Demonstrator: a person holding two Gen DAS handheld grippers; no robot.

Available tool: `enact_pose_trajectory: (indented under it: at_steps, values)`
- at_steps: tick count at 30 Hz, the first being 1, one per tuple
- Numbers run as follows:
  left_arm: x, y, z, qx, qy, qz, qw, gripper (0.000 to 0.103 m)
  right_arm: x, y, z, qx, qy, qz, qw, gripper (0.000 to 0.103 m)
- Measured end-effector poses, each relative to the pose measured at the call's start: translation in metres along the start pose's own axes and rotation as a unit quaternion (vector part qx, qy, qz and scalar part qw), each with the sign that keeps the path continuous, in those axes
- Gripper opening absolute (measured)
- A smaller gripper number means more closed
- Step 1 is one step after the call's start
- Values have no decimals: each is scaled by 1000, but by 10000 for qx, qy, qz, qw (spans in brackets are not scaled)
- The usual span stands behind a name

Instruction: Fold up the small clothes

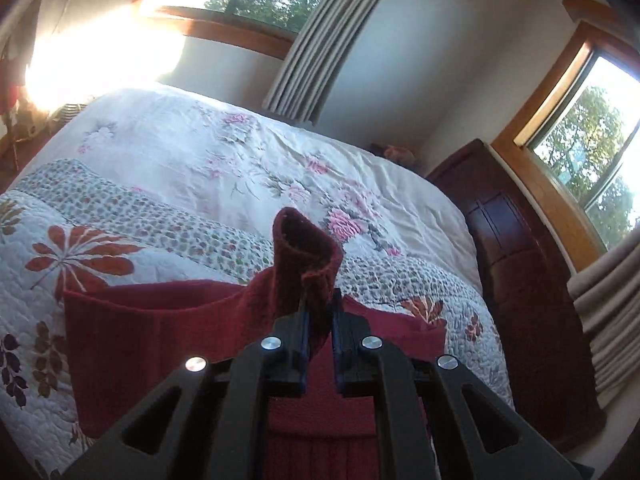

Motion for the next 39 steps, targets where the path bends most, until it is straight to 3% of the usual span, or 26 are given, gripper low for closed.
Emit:
enact_pose_trajectory:
  at_steps: [5, 8, 10, 11, 12, 14, 16, 20, 21, 24, 25, 30, 34, 39]
  values:
    - [-36, -66, -55, 601, -290, 24, 9978, 9, -26, 13, 1, -70, -177, -204, 9996, 66]
    - [-41, -87, -78, 757, -346, 61, 9965, 9, -31, 14, 5, -80, -137, -281, 9995, 66]
    - [-41, -93, -90, 890, -181, -127, 9958, 16, -29, 10, 11, -63, -72, -246, 9997, 67]
    - [-40, -91, -92, 904, -87, -237, 9956, 26, -27, 5, 15, -28, -42, -215, 9998, 68]
    - [-38, -87, -92, 883, 1, -320, 9956, 41, -23, 0, 19, 28, -26, -134, 9999, 70]
    - [-33, -71, -91, 767, 174, -469, 9958, 61, -12, -12, 29, 162, -50, 124, 9998, 75]
    - [-22, -48, -93, 650, 338, -556, 9958, 65, 2, -28, 44, 321, -252, 539, 9977, 83]
    - [17, 5, -110, 495, 831, -434, 9944, 72, 40, -81, 78, 817, -624, 1639, 9811, 83]
    - [29, 18, -119, 485, 955, -369, 9936, 73, 49, -99, 86, 998, -689, 1876, 9747, 80]
    - [65, 59, -152, 426, 1349, -137, 9899, 75, 65, -154, 109, 1546, -1200, 2432, 9500, 57]
    - [77, 71, -164, 412, 1525, -54, 9874, 75, 68, -170, 116, 1663, -1341, 2533, 9435, 57]
    - [133, 117, -219, 366, 2456, 402, 9679, 76, 74, -239, 133, 2140, -1308, 2258, 9413, 57]
    - [166, 138, -249, 306, 3171, 577, 9461, 76, 86, -263, 134, 2336, -1087, 2173, 9415, 57]
    - [173, 141, -260, 343, 3256, 700, 9423, 76, 107, -278, 136, 2433, -1021, 2198, 9392, 57]
Point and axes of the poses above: each gripper's, at about its wrist camera, not at the fingertips, and y roughly against the way its jaws point, x to its left, z to its top, the point moved 10 cm from there along -y, roughly the way its jaws point, and after that the axes turned 5 degrees about z, right-handed, at the moved point
